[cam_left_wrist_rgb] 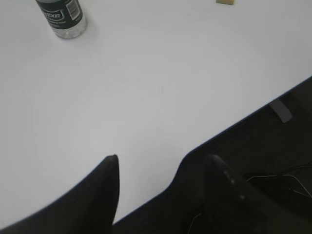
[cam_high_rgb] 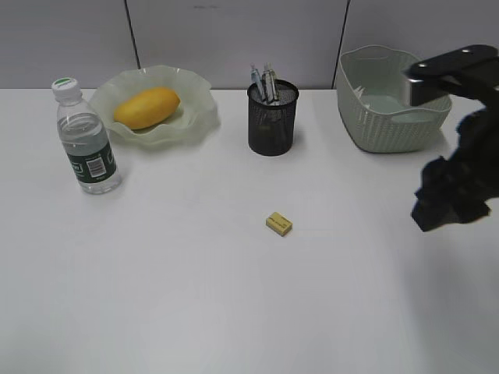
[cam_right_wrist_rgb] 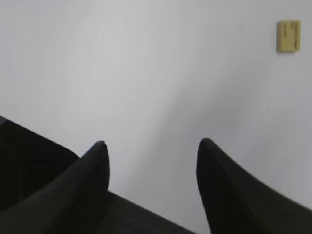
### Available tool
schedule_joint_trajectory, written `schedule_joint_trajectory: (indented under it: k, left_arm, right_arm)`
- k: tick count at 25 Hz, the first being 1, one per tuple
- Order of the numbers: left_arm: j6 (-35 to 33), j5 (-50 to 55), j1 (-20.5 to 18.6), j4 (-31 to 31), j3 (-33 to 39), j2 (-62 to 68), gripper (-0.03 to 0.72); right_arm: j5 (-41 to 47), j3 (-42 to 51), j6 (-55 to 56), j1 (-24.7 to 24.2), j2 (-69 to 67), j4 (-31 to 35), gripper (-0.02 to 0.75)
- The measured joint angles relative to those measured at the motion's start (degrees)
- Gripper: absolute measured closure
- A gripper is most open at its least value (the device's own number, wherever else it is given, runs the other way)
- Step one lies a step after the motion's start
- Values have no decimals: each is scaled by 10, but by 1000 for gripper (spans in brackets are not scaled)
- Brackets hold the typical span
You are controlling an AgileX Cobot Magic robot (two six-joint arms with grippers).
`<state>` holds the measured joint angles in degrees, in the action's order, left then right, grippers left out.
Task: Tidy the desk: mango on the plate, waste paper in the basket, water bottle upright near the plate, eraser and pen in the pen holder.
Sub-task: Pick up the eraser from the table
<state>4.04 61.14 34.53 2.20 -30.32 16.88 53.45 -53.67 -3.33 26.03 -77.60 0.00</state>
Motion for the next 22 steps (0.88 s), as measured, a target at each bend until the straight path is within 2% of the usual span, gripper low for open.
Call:
schedule_joint_trajectory:
  k: [5, 8, 12, 19, 22]
  left_arm:
    - [0, 0, 0, 0, 0, 0, 273]
    - [0, 0, 0, 0, 0, 0, 274]
    - [0, 0, 0, 0, 0, 0, 274]
    - [0, 0, 0, 0, 0, 0, 274]
    - [0, 0, 0, 0, 0, 0, 274]
  right_arm:
    - [-1, -107, -19, -12, -141, 8, 279]
    - [-1, -157, -26, -36, -202, 9, 279]
    - [-1, -190, -30, -96, -254, 9, 279]
    - [-28, -192, -34, -228, -272, 4, 279]
    - [-49, -192, -35, -251, -272, 0, 279]
